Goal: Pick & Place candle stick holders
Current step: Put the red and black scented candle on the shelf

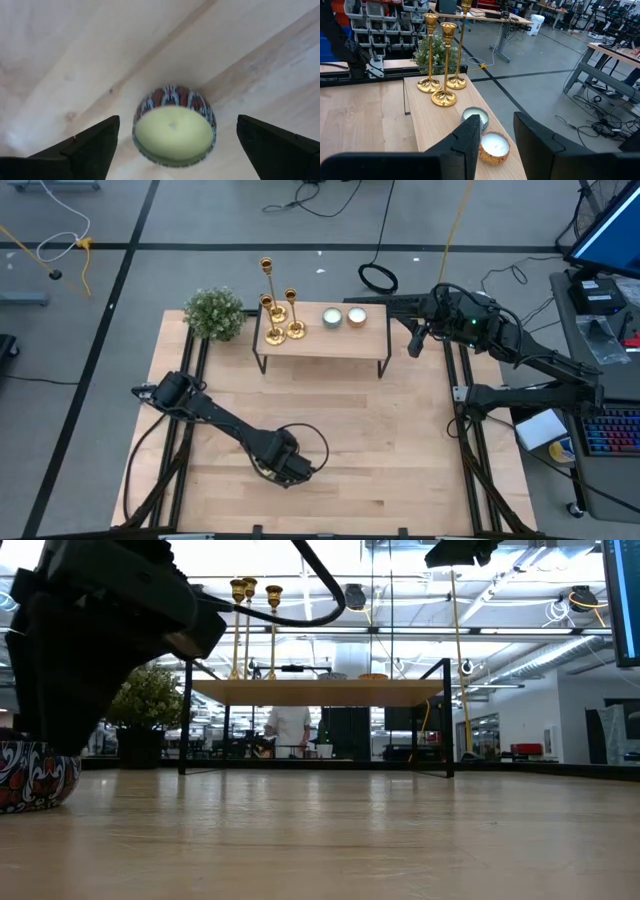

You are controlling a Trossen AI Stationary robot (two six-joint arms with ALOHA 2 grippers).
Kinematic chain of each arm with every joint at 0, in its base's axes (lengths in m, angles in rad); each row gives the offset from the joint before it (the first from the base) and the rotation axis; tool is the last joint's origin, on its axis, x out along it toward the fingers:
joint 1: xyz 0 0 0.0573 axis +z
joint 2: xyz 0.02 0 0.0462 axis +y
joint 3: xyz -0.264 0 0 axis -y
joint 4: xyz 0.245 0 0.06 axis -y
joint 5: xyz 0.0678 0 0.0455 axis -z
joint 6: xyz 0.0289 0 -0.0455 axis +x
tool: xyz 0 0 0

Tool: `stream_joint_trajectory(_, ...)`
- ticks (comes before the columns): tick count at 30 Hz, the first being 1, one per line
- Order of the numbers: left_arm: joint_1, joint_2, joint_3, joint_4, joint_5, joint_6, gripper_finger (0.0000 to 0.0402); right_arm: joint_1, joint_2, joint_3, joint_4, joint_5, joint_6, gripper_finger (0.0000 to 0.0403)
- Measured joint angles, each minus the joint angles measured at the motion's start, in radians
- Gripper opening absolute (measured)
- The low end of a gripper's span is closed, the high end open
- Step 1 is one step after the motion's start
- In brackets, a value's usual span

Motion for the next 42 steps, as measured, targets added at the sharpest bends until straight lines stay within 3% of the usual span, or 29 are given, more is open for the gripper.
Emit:
stream_joint_trajectory(7,-0.018,0.0,0.0,-0.001,0.032,-0.048,0.0377,0.0,0.0,0.0,0.0,0.0,0.0,0.0114)
stream_joint_trajectory(13,-0.043,0.0,0.0,-0.001,-0.016,-0.081,0.0368,0.0,0.0,0.0,0.0,0.0,0.0,0.0114)
stream_joint_trajectory(23,-0.038,0.0,-0.082,0.034,-0.001,-0.107,0.0367,0.0,0.0,0.0,0.0,0.0,0.001,0.0114)
stream_joint_trajectory(30,-0.033,0.0,-0.115,0.151,-0.011,-0.086,0.0361,0.0,0.0,0.0,0.0,0.0,0.001,0.0114)
stream_joint_trajectory(42,-0.023,-0.004,-0.149,0.196,0.055,-0.094,0.0291,0.0,0.0,0.0,0.0,0.0,0.001,0.0114)
